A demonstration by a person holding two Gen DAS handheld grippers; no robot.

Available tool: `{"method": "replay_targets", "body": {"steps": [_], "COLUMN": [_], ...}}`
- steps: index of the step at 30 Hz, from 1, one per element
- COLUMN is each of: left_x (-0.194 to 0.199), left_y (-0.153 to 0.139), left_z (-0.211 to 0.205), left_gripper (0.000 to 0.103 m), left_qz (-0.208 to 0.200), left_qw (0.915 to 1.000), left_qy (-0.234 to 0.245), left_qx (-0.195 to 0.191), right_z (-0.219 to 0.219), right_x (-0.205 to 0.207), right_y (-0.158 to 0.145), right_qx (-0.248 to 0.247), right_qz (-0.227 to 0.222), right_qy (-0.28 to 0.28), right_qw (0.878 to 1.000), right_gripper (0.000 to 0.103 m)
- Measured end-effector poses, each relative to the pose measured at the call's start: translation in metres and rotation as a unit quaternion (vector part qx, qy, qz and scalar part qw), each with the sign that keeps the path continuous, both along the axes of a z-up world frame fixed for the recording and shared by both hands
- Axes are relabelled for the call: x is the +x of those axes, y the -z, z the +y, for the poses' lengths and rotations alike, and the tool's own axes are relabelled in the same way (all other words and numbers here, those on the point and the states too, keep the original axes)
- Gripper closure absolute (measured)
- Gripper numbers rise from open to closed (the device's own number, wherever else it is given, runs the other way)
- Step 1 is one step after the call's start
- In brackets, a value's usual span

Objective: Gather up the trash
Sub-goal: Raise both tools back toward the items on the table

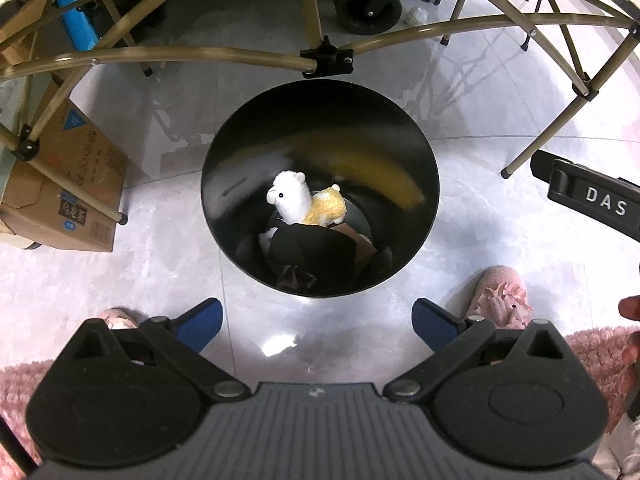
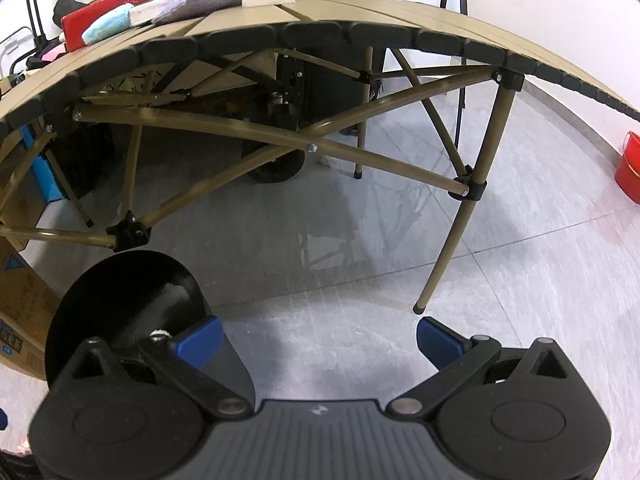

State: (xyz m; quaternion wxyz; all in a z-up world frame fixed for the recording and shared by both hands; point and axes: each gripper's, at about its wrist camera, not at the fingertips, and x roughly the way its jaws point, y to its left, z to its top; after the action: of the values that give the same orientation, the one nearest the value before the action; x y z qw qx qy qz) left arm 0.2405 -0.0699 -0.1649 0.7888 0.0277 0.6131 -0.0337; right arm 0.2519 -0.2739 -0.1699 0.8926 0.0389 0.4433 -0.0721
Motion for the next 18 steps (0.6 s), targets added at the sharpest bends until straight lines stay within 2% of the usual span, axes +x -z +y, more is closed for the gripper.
{"method": "replay_targets", "body": {"steps": [10,18], "left_x": [-0.014,-0.024], "left_y": [-0.018,-0.044], "left_z": [0.002,0.015], "left_gripper": [0.0,0.0], "left_qz": [-0.018,-0.06], "left_qw": [0.9998,0.9982], "left_qy": [-0.001,-0.008], "left_qx": [0.004,0.001], "right_z": [0.006,0.01], "right_x": [-0.007,-0.026], "right_y": [-0.005,-0.028], "right_qx": [0.005,0.015], "right_qz": [-0.005,-0.04], "right_qy": [-0.011,-0.023], "right_qw": [1.0,0.999], "right_gripper": [0.0,0.0]}}
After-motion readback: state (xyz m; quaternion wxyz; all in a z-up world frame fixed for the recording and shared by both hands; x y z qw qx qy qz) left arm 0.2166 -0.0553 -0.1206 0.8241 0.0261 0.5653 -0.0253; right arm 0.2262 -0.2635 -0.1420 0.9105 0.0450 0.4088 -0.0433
